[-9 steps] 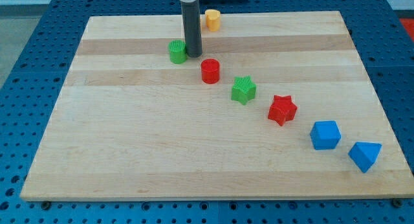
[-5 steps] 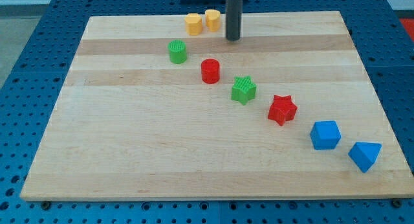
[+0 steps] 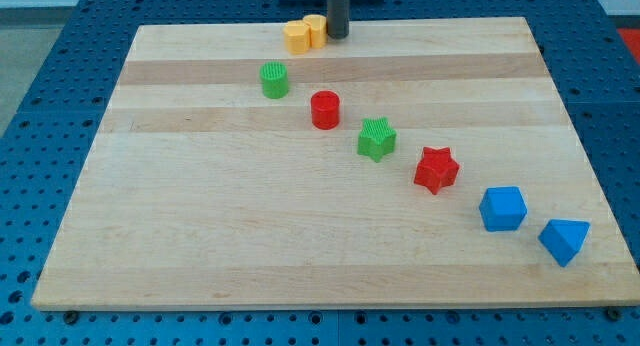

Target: Slide the yellow heart towards top left

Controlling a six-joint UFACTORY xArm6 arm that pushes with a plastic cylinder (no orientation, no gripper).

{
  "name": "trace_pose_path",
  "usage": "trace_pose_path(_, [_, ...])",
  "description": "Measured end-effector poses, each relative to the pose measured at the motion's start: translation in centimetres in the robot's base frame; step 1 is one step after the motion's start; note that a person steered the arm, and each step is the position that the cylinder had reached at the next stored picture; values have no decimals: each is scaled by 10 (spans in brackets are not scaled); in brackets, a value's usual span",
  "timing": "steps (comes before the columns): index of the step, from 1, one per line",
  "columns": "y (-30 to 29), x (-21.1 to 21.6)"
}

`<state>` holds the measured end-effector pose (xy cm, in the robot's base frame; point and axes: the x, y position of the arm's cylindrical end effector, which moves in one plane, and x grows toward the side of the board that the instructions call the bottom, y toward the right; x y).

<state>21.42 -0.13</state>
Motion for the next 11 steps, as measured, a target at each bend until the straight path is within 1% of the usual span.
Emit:
trace_pose_path(2, [-36,-1])
trace_pose_path(4, [-72,-13])
trace_pose_path(8, [-66,-22])
trace_pose_path(9, [-73,-21])
trace_pose_path(11, [-111,-22])
